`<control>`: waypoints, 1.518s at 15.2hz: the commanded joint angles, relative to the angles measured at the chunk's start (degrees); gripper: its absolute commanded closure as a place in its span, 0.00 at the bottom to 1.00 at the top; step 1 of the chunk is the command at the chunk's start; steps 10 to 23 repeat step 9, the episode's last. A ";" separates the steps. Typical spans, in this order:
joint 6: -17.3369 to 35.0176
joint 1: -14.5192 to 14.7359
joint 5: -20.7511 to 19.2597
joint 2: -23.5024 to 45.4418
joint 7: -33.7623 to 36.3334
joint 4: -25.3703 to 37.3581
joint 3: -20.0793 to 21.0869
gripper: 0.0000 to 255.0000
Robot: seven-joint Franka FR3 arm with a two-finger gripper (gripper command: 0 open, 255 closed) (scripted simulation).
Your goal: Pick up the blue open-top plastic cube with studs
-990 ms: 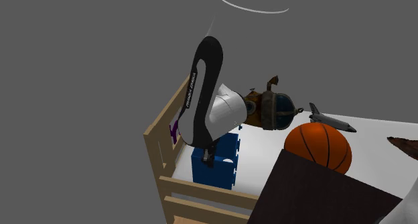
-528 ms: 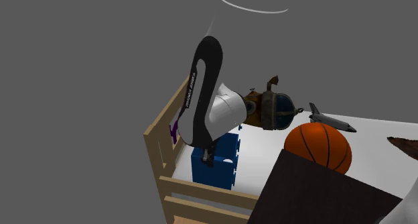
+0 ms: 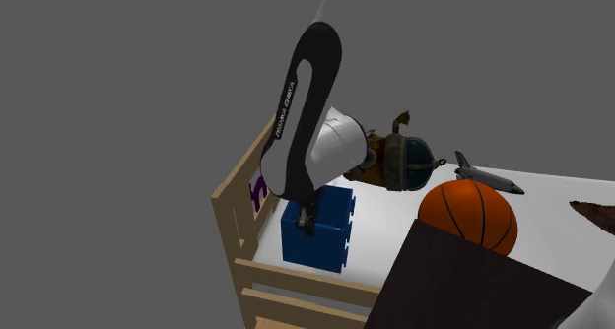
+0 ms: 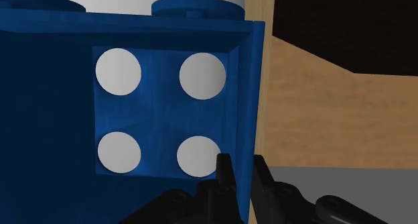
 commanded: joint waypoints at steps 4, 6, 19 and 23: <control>-3.41 1.09 -1.49 -4.45 1.00 -0.96 -1.43 1.00; -4.78 1.47 -2.14 -6.14 1.43 -1.27 -1.94 1.00; -5.58 1.66 -2.53 -7.12 1.70 -1.43 -2.21 1.00; -5.58 1.66 -2.53 -7.12 1.70 -1.43 -2.21 1.00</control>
